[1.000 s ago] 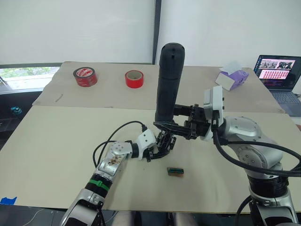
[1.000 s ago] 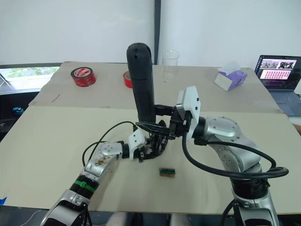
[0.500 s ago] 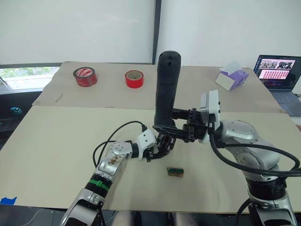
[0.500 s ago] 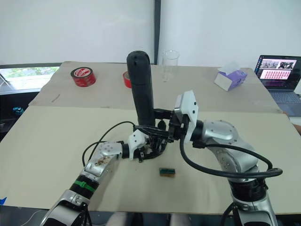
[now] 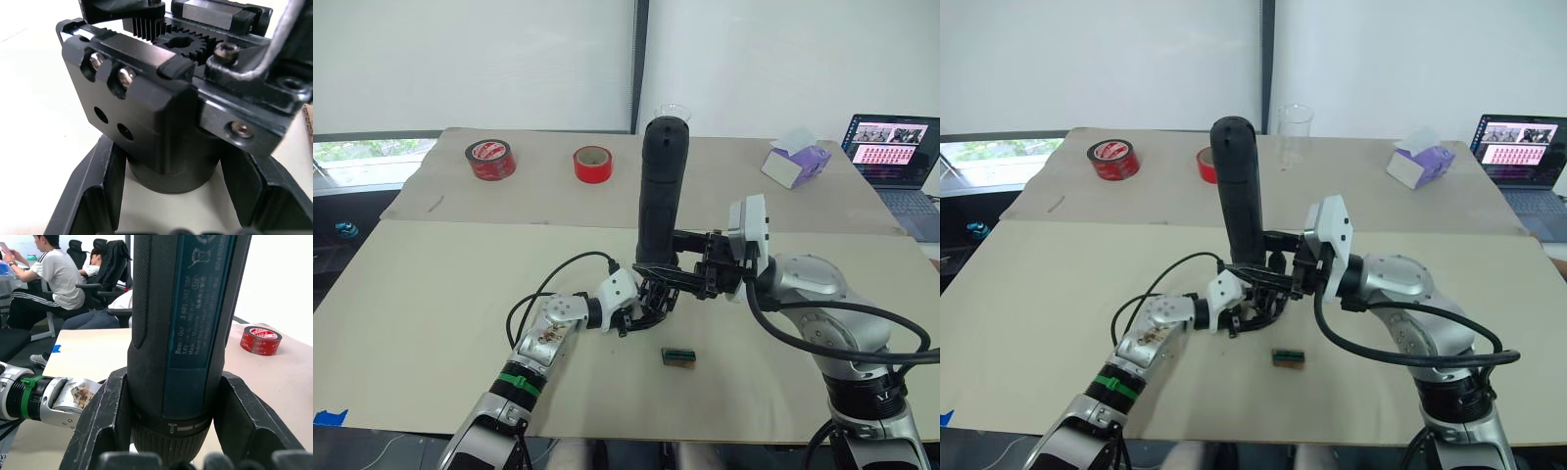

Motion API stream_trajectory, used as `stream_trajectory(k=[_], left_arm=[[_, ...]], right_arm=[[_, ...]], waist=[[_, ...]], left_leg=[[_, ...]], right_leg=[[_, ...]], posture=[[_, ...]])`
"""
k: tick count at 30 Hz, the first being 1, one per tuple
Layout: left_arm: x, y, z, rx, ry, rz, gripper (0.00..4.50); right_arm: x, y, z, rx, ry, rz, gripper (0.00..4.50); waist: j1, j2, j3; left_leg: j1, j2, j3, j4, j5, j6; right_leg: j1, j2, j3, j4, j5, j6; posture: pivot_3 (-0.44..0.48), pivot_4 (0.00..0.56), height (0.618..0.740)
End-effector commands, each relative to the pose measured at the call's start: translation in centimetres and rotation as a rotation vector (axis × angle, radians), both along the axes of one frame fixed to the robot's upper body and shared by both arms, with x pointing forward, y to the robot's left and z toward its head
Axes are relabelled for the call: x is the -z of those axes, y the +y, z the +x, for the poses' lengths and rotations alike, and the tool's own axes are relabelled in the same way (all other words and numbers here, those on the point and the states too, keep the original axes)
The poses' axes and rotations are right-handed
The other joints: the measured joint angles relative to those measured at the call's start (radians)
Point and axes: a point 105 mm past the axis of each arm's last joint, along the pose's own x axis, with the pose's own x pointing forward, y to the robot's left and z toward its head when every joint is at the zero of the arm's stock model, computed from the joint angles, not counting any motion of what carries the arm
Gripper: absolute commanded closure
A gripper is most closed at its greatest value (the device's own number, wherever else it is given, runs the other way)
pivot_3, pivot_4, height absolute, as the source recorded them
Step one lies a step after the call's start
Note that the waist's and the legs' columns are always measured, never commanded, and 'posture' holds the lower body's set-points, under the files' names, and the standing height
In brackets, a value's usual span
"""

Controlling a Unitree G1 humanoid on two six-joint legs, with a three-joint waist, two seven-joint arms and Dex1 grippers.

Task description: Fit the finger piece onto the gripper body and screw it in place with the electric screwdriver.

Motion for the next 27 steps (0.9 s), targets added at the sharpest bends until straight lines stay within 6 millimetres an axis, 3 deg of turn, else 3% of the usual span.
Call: stream_trajectory(k=[1,9,27], left_arm=[[2.8,0.5,-1.1,0.005,0.106,0.068,2.21],[2.9,0.5,-1.1,0.006,0.107,0.066,2.21],[2.9,0.6,-1.1,0.004,0.111,0.069,2.21]], right_arm=[[-3.3,0.0,-1.0,-0.040,-0.094,0.077,2.57],[-4.5,0.2,-1.3,-0.058,-0.098,0.092,2.57],[-3.4,0.3,-1.0,-0.045,-0.091,0.032,2.57]], waist=[[0.000,0.000,0.000],[0.000,0.000,0.000],[0.000,0.000,0.000]], left_leg=[[0.000,0.000,0.000,0.000,0.000,0.000],[0.000,0.000,0.000,-0.001,0.000,0.000],[0.000,0.000,0.000,-0.001,0.000,0.000]], right_leg=[[0.000,0.000,0.000,0.000,0.000,0.000],[0.000,0.000,0.000,0.000,0.000,0.000],[0.000,0.000,0.000,0.000,0.000,0.000]], posture=[[0.000,0.150,0.740],[0.000,0.150,0.740],[0.000,0.150,0.740]])
